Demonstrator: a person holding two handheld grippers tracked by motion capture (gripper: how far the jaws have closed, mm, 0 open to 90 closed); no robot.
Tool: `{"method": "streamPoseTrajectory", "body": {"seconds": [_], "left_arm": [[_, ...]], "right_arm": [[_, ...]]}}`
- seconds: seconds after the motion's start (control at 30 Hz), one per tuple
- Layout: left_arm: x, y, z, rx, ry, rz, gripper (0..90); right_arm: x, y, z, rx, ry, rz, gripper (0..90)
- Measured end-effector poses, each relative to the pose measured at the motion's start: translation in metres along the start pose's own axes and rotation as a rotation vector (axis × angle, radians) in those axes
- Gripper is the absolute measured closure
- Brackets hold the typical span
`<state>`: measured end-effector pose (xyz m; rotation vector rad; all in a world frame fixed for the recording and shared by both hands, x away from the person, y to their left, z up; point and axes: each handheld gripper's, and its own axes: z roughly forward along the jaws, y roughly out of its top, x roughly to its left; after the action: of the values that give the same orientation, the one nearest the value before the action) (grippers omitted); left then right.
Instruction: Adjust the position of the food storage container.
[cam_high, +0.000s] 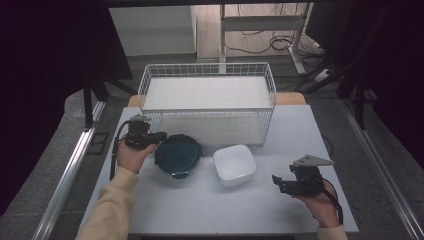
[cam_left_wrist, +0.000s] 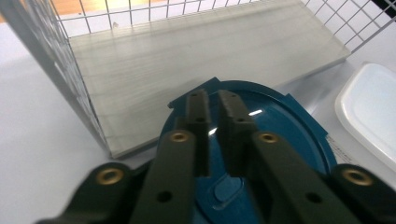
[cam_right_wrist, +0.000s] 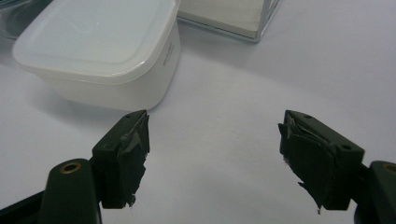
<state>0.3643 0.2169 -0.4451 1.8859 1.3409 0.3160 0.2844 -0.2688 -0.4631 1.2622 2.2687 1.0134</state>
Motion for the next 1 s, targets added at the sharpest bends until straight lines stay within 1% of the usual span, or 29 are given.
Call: {"method": "streamPoseTrajectory", "body": {"seconds": [0.03, 0.13, 0.2, 0.23, 0.27, 0.3, 0.47, 0.53, 0.6, 0.63, 0.73, 0.8, 0.83, 0.87, 0.9, 0.93, 0.97, 1.0], "left_arm": [[0.002, 0.0, 0.004, 0.007, 0.015, 0.004, 88.8], [0.006, 0.0, 0.009, 0.016, 0.025, 0.004, 90.0], [0.01, 0.0, 0.015, 0.009, 0.046, 0.004, 90.0], [0.01, 0.0, 0.015, 0.009, 0.046, 0.004, 90.0], [0.01, 0.0, 0.017, 0.001, 0.06, 0.006, 90.0], [0.009, 0.001, 0.02, -0.002, 0.083, 0.024, 90.0], [0.01, 0.0, 0.026, -0.001, 0.092, 0.031, 90.0], [0.011, 0.001, 0.03, 0.004, 0.098, 0.047, 90.0], [0.012, 0.001, 0.031, 0.0, 0.098, 0.047, 90.0], [0.011, 0.0, 0.033, -0.003, 0.101, 0.056, 90.0], [0.01, 0.0, 0.036, 0.0, 0.094, 0.062, 90.0], [0.01, 0.0, 0.039, -0.006, 0.095, 0.064, 90.0], [0.009, 0.0, 0.04, -0.016, 0.099, 0.062, 90.0], [0.009, 0.0, 0.04, -0.024, 0.103, 0.069, 90.0], [0.008, 0.0, 0.041, -0.033, 0.103, 0.063, 90.0], [0.008, 0.0, 0.041, -0.033, 0.103, 0.063, 90.0], [0.007, 0.0, 0.042, -0.03, 0.106, 0.078, 90.0], [0.007, 0.0, 0.042, -0.03, 0.106, 0.078, 90.0]], "right_arm": [[-0.001, 0.0, 0.0, 0.0, -0.002, 0.002, 24.3], [-0.002, -0.001, 0.0, -0.001, -0.002, 0.003, 24.3], [-0.002, -0.001, 0.0, 0.001, -0.003, 0.003, 24.3], [-0.002, -0.001, 0.0, 0.001, -0.003, 0.003, 24.3], [-0.002, -0.001, 0.0, 0.0, -0.003, 0.003, 24.3], [-0.002, -0.001, 0.001, 0.002, -0.003, 0.002, 24.3], [-0.001, -0.002, 0.002, 0.006, -0.002, -0.001, 24.3], [-0.001, -0.002, 0.003, 0.012, 0.0, -0.004, 24.3], [-0.001, -0.003, 0.004, 0.013, -0.001, -0.004, 24.3], [-0.001, -0.003, 0.004, 0.016, -0.001, -0.006, 24.3], [-0.001, -0.003, 0.005, 0.017, -0.002, -0.007, 24.3], [-0.001, -0.003, 0.005, 0.018, -0.003, -0.009, 24.3], [-0.001, -0.003, 0.005, 0.019, -0.004, -0.01, 24.2], [-0.001, -0.003, 0.005, 0.018, -0.005, -0.011, 24.3], [0.0, -0.003, 0.005, 0.018, -0.006, -0.012, 24.2], [0.0, -0.003, 0.005, 0.018, -0.006, -0.012, 24.2], [0.0, -0.003, 0.005, 0.016, -0.006, -0.013, 24.3], [0.0, -0.003, 0.005, 0.016, -0.006, -0.013, 24.3]]}}
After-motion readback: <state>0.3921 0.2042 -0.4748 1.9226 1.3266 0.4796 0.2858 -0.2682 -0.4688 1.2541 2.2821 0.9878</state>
